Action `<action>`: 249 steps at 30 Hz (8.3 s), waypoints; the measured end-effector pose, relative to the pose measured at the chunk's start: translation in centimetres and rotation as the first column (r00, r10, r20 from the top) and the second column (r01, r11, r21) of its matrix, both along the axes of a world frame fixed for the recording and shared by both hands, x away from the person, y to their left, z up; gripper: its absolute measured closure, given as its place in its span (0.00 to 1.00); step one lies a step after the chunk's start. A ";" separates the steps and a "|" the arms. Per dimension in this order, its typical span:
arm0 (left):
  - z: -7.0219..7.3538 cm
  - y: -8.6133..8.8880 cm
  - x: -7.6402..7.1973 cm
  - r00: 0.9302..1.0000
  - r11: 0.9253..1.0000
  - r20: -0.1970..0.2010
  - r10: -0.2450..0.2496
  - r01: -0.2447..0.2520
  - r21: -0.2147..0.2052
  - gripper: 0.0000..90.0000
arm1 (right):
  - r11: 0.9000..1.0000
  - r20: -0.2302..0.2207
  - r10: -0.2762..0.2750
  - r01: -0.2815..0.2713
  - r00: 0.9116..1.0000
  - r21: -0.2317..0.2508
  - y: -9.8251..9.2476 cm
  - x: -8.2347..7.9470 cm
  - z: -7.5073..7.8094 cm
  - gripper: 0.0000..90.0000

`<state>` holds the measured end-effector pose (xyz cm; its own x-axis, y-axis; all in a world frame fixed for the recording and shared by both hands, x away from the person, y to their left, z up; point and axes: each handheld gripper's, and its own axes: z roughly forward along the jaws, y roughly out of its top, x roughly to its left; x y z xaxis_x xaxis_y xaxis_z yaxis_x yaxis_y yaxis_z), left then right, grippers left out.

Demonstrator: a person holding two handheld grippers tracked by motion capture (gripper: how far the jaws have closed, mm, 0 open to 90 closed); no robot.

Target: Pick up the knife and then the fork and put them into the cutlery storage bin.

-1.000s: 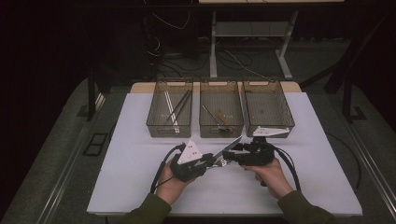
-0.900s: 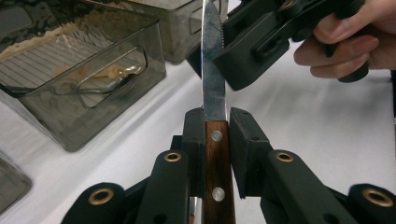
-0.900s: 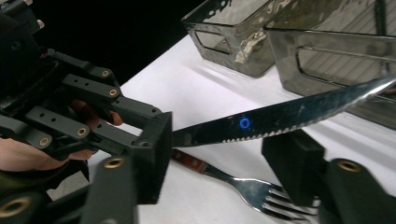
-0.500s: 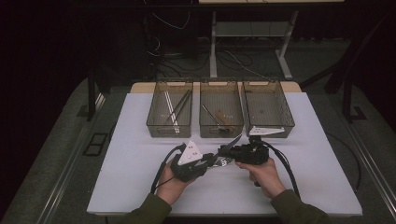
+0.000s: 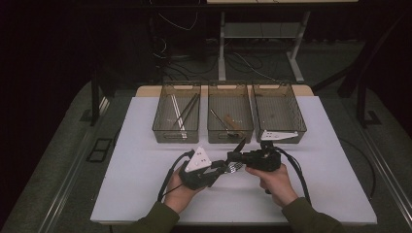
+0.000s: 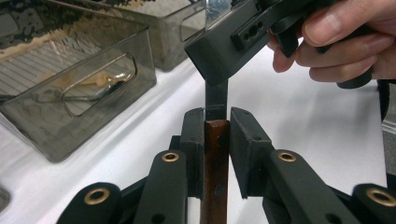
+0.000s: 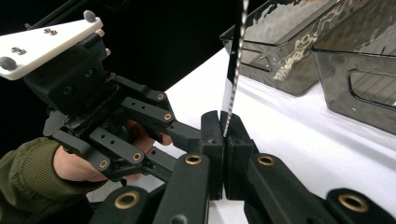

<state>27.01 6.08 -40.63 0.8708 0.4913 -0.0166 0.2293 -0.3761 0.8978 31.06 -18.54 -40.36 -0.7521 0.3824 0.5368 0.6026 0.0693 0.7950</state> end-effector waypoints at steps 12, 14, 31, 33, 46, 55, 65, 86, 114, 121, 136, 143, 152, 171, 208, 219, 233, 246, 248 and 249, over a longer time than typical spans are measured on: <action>-0.1 1.8 0.1 1.000 1.000 -0.017 -0.020 0.020 -0.023 0.66 | 0.998 0.039 -0.046 0.048 0.998 -0.044 -1.8 0.2 1.1 0.99; -0.2 2.3 0.1 0.999 0.999 -0.030 -0.031 0.030 -0.021 0.63 | 0.997 0.045 -0.059 0.062 0.997 -0.056 -2.3 0.2 1.4 0.99; -2.7 8.4 -0.1 0.995 1.000 -0.103 0.014 -0.013 0.013 0.25 | 0.962 0.150 -0.219 0.239 0.964 -0.130 -9.0 1.4 5.1 0.99; -3.1 8.7 -0.1 0.994 0.999 -0.110 0.022 -0.019 0.032 0.19 | 0.954 0.160 -0.243 0.265 0.957 -0.138 -9.9 1.7 5.6 0.99; -3.3 9.3 0.1 0.988 0.998 -0.137 0.066 -0.063 0.028 0.00 | 0.893 0.214 -0.385 0.421 0.898 -0.159 -14.7 4.3 9.6 1.00; -3.2 9.5 0.3 0.986 0.995 -0.135 0.097 -0.093 0.033 0.00 | 0.845 0.247 -0.450 0.498 0.858 -0.193 -16.7 6.5 11.3 1.00; -3.2 9.4 0.1 0.987 0.996 -0.134 0.083 -0.079 0.037 0.00 | 0.762 0.262 -0.454 0.524 0.852 -0.381 -17.1 9.8 10.6 1.00; -3.3 8.9 0.0 0.989 0.995 -0.128 0.080 -0.072 0.062 0.00 | 0.678 0.192 -0.376 0.410 0.907 -0.611 -15.1 12.5 6.6 1.00; -3.2 8.7 -0.1 0.988 0.997 -0.139 0.067 -0.061 0.049 0.00 | 0.657 0.171 -0.451 0.456 0.876 -0.601 -12.8 15.1 1.9 0.78; -3.2 8.8 0.0 0.989 0.997 -0.132 0.062 -0.054 0.060 0.00 | 0.720 0.197 -0.465 0.498 0.863 -0.484 -13.8 13.1 2.3 0.53; -3.1 8.5 0.1 0.990 0.997 -0.134 0.048 -0.038 0.072 0.06 | 0.788 0.298 -0.385 0.479 0.874 -0.386 -14.3 5.0 2.5 0.23; -2.7 8.3 0.4 0.989 0.996 -0.143 0.039 -0.027 0.083 0.11 | 0.826 0.286 -0.357 0.444 0.889 -0.348 -13.5 1.7 1.3 0.22; -2.2 7.8 1.0 0.988 0.997 -0.154 0.020 -0.009 0.073 0.23 | 0.849 0.291 -0.313 0.404 0.904 -0.341 -12.1 -1.9 -0.8 0.21; -2.2 4.8 3.9 0.978 0.979 -0.200 -0.056 0.093 0.179 0.60 | 0.860 0.261 -0.248 0.336 0.933 -0.384 -10.9 -5.4 -3.5 0.19; -3.7 2.0 3.4 0.974 0.955 -0.222 -0.047 0.109 0.277 0.85 | 0.869 0.240 -0.257 0.333 0.936 -0.366 -10.3 -5.1 -3.4 0.19; -1.2 2.2 2.0 0.983 0.976 -0.176 -0.044 0.080 0.201 0.85 | 0.916 0.187 -0.206 0.257 0.960 -0.308 -8.9 -4.5 -1.4 0.15; 0.2 1.2 0.8 0.992 0.987 -0.115 -0.042 0.059 0.146 0.85 | 0.958 0.150 -0.148 0.179 0.978 -0.223 -4.1 -1.7 -0.2 0.34; 0.4 1.4 0.7 0.995 0.991 -0.097 -0.027 0.040 0.130 0.85 | 0.978 0.057 -0.132 0.140 0.990 -0.152 -1.9 0.2 -1.1 0.70; 0.4 1.4 0.7 0.995 0.991 -0.096 -0.028 0.040 0.129 0.85 | 0.979 0.063 -0.138 0.146 0.988 -0.140 -2.0 0.2 -1.0 0.75; 0.4 1.4 0.7 0.995 0.991 -0.096 -0.028 0.040 0.126 0.85 | 0.979 0.065 -0.143 0.151 0.988 -0.136 -2.0 0.3 -1.0 0.77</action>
